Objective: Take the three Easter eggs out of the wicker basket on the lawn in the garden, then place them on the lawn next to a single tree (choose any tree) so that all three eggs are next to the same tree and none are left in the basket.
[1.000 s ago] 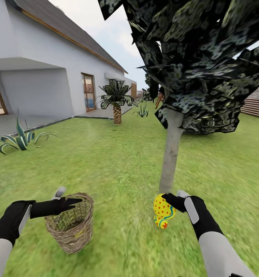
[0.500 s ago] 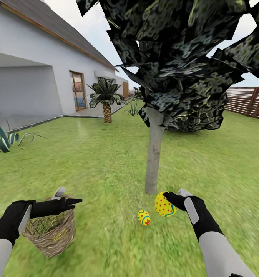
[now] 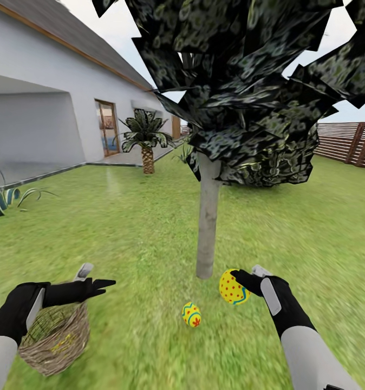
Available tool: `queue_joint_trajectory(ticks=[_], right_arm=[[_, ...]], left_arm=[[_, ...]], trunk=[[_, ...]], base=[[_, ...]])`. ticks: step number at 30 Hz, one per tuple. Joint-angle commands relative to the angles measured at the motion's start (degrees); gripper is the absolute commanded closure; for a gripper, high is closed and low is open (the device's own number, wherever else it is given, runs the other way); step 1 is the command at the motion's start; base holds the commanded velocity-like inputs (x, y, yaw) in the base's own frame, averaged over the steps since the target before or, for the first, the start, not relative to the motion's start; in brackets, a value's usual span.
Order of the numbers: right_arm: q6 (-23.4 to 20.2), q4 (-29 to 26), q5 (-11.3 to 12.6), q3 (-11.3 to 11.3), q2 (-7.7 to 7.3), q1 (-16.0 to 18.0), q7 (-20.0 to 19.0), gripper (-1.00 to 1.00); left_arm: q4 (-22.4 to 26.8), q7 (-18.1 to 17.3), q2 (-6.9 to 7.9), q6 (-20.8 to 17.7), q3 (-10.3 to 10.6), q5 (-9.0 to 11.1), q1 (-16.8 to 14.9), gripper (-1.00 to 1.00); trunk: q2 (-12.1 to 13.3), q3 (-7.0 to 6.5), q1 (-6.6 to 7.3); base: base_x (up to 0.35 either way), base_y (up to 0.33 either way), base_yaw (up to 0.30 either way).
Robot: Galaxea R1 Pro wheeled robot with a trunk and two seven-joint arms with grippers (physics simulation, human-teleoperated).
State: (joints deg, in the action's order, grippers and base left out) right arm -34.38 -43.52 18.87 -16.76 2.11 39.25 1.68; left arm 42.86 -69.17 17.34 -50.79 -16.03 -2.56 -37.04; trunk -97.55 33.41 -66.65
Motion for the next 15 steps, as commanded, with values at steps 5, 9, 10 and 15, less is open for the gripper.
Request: queue_joint_trajectory(ticks=[5, 9, 10, 15], right_arm=[[-0.2, -0.1, 0.5, -0.2, 0.09, 0.0, 0.2, 1.00], [-0.2, -0.1, 0.5, -0.2, 0.09, 0.0, 0.1, 1.00], [-0.2, -0.1, 0.4, -0.2, 0.09, 0.0, 0.2, 1.00], [-0.2, -0.1, 0.4, -0.2, 0.09, 0.0, 0.1, 1.00]], left_arm=[[0.0, -0.3, -0.02, -0.5, -0.2, -0.3, -0.1, -1.00], [0.0, -0.3, -0.04, -0.6, -0.2, -0.3, -0.1, -1.00], [0.0, -0.4, -0.03, -0.6, -0.2, -0.3, -0.1, -1.00], [0.0, -0.5, -0.02, -0.6, -0.2, -0.3, -0.1, -1.00]], trunk=[[0.0, 0.06, -0.02], [0.0, 0.06, -0.02], [0.0, 0.06, -0.02], [-0.8, 0.42, -0.46]], base=[[0.244, -0.125, 0.000], [0.248, -0.008, 0.000], [0.071, -0.001, 0.000], [0.013, 0.000, 0.000]])
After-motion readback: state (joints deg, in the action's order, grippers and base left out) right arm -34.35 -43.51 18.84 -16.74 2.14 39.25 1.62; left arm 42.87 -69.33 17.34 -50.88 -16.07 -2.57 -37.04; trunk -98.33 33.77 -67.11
